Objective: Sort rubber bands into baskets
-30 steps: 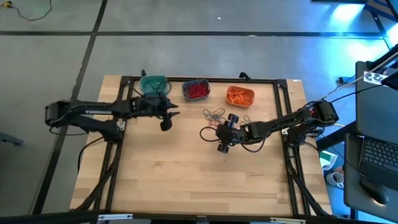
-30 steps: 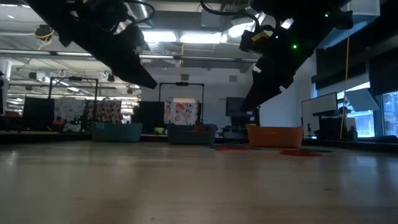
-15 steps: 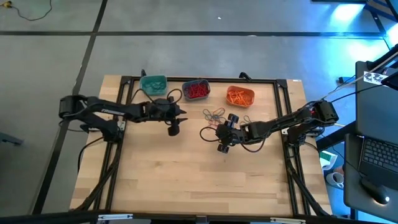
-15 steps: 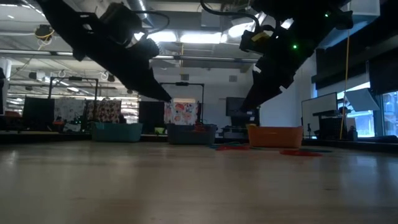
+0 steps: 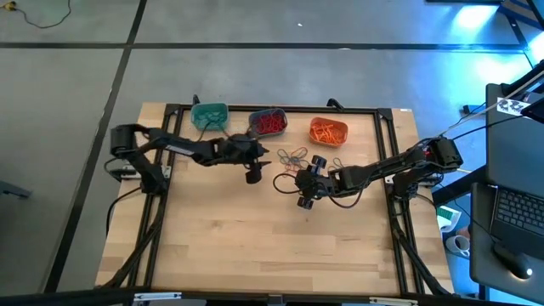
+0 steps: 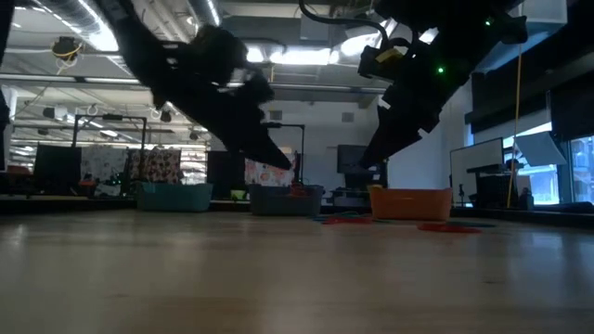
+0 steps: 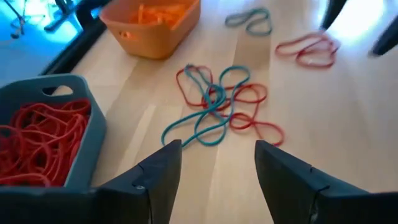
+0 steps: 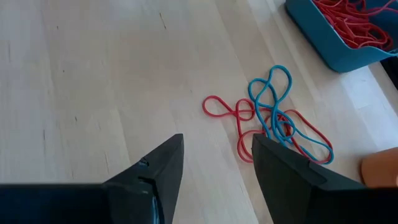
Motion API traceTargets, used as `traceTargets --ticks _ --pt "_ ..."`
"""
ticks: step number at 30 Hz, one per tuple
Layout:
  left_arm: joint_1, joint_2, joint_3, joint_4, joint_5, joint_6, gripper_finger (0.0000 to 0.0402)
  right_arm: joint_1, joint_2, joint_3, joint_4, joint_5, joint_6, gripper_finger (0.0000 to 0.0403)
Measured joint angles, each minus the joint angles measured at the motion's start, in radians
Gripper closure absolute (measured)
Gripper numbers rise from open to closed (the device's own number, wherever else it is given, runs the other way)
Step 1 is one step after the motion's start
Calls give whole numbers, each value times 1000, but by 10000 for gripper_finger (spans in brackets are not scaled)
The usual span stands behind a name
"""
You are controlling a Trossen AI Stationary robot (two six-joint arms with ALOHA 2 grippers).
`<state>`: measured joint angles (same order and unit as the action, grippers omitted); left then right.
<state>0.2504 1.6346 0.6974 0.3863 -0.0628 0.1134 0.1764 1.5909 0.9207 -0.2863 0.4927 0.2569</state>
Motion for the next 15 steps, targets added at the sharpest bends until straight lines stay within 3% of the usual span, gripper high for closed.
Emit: traceTargets --ticks 10,15 --pt "80 204 274 -284 9 136 219 0 0 0 0 0 0 213" --pt "114 281 390 -369 114 178 226 0 0 0 0 0 0 213"
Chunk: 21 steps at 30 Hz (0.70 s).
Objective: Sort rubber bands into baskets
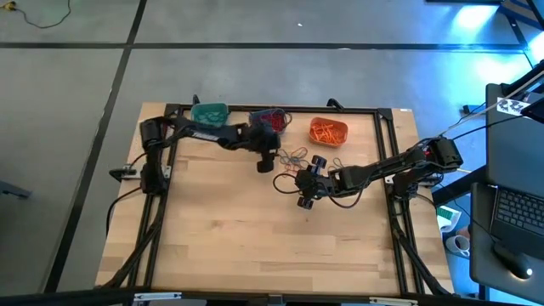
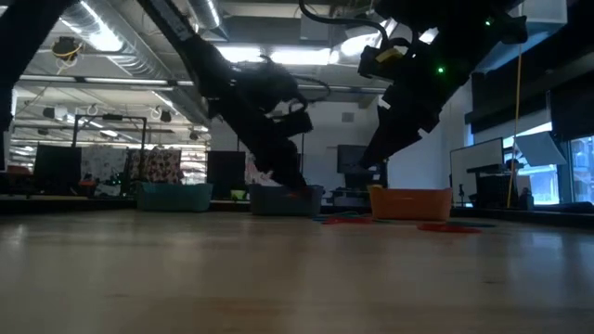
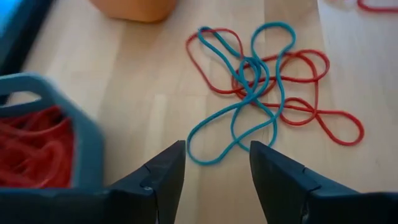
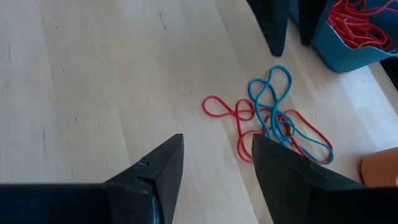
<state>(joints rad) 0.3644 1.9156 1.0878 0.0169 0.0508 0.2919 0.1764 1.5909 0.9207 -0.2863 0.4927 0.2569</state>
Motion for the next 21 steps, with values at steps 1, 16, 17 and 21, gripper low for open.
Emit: traceTargets --ticks 1,16,17,21 --pt "3 19 16 -10 11 12 226 0 0 0 0 0 0 213" --pt "-10 171 152 -83 11 70 228 0 0 0 0 0 0 213" --pt "-10 171 152 -82 9 71 229 0 0 0 0 0 0 213" --pt "-10 171 152 -82 2 71 253 0 1 0 0 0 0 213"
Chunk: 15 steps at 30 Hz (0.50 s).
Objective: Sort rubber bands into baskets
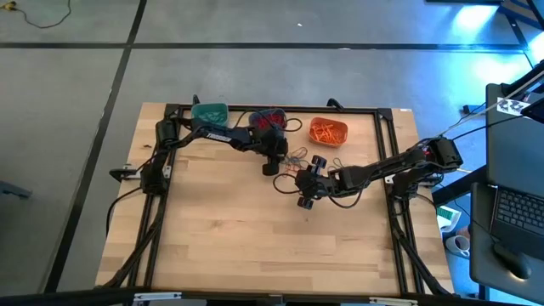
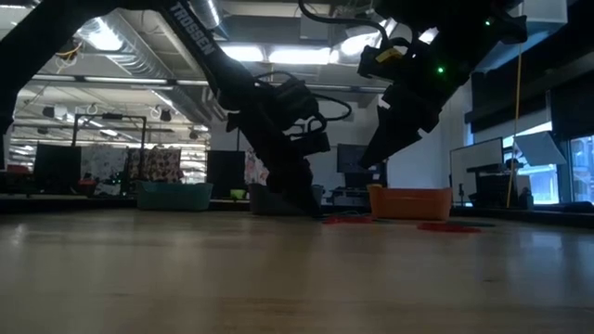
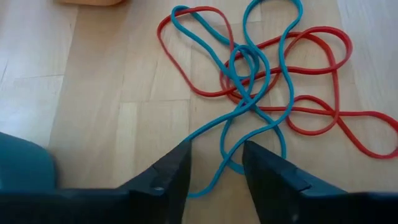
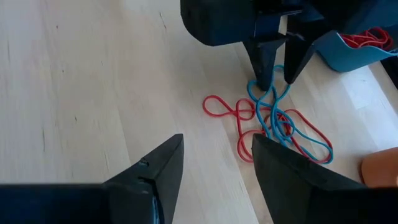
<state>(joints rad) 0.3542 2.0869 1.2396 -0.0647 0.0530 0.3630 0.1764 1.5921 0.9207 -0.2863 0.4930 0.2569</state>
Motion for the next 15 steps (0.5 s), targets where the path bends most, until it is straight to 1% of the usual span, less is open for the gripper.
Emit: traceTargets --ticks 3,8,9,13,15 --pt "0 1 0 -3 1 4 293 0 0 0 0 0 0 213" --pt "-1 1 0 -14 2 20 380 0 0 0 3 2 0 213" --pt "-1 1 0 -14 1 20 390 0 0 0 5 2 0 213" --pt "-1 1 0 -21 -14 17 393 0 0 0 6 2 9 213" --pt "-3 1 1 -27 -49 14 398 0 0 0 6 3 7 213"
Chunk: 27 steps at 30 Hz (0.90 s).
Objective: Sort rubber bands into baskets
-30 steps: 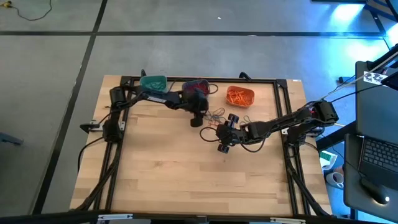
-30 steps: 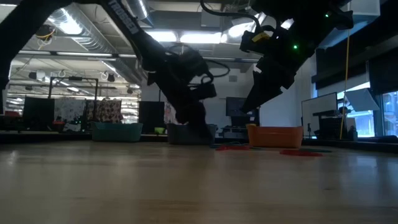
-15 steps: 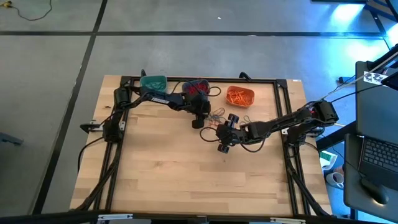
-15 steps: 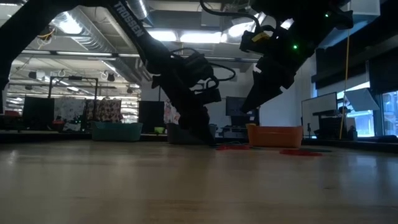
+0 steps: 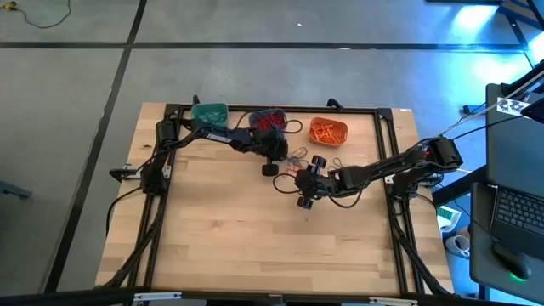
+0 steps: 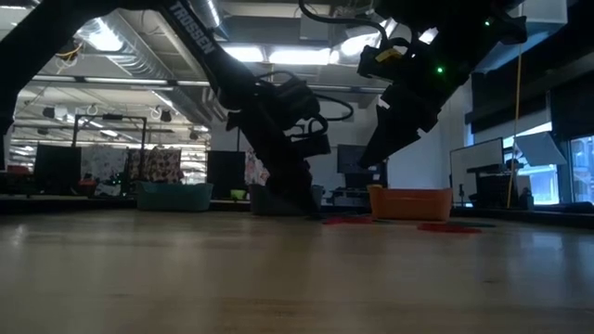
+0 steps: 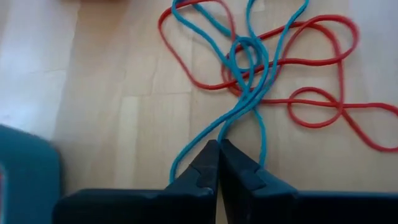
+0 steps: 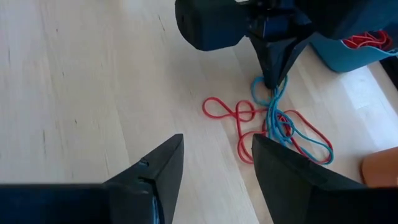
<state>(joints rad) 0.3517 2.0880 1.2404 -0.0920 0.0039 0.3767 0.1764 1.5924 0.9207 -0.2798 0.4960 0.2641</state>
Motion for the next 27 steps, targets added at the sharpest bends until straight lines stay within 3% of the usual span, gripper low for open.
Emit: traceTargets --ticks 10,27 --pt "-46 -44 -6 -76 -173 5 399 0 0 0 -1 -2 -2 213" --pt "0 -446 -8 -462 -181 45 401 0 0 -1 -14 -19 3 213"
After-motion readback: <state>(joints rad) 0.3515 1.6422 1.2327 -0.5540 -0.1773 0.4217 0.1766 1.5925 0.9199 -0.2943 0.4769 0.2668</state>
